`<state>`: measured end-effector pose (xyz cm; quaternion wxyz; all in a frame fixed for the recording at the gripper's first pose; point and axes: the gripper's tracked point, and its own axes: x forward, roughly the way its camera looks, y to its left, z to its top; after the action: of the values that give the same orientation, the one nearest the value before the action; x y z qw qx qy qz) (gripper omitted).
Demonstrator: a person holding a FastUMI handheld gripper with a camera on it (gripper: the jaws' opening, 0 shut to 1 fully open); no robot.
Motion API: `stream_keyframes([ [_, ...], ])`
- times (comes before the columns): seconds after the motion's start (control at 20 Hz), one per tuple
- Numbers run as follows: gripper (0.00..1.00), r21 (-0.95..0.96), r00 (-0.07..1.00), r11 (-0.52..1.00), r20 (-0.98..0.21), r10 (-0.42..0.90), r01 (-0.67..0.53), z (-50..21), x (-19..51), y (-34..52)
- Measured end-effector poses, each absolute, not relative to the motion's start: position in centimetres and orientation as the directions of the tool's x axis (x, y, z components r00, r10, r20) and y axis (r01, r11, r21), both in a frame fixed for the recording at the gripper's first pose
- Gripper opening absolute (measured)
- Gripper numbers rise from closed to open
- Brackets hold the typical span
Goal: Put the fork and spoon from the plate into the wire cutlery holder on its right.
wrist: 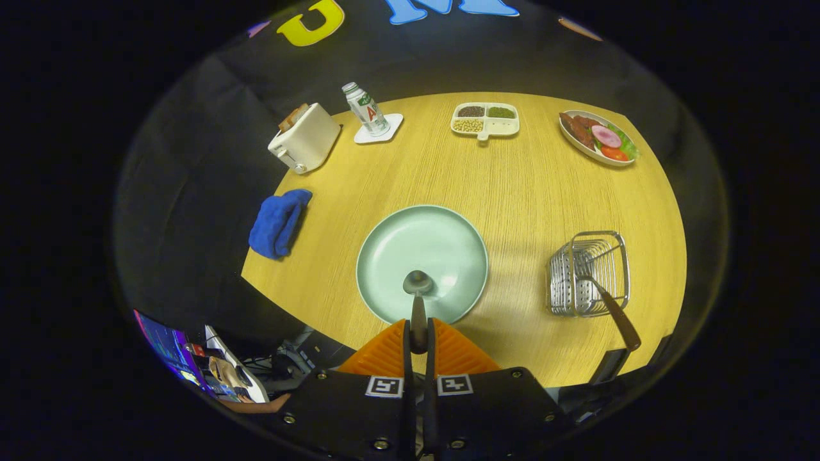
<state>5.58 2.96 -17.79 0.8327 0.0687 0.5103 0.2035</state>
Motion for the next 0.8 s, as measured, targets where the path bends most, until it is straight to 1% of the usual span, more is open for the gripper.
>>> stream_keyframes([
  [0.25, 0.05, 0.273, 0.417, 0.904, -0.817, 0.398, -0.329, -14.7, 6.9, 2.4],
  [0.5, 0.05, 0.262, 0.427, 0.896, -0.808, 0.407, -0.358, -11.8, 7.2, 1.6],
  [0.8, 0.05, 0.252, 0.458, 0.912, -0.801, 0.385, -0.325, -9.7, 7.4, -1.7],
])
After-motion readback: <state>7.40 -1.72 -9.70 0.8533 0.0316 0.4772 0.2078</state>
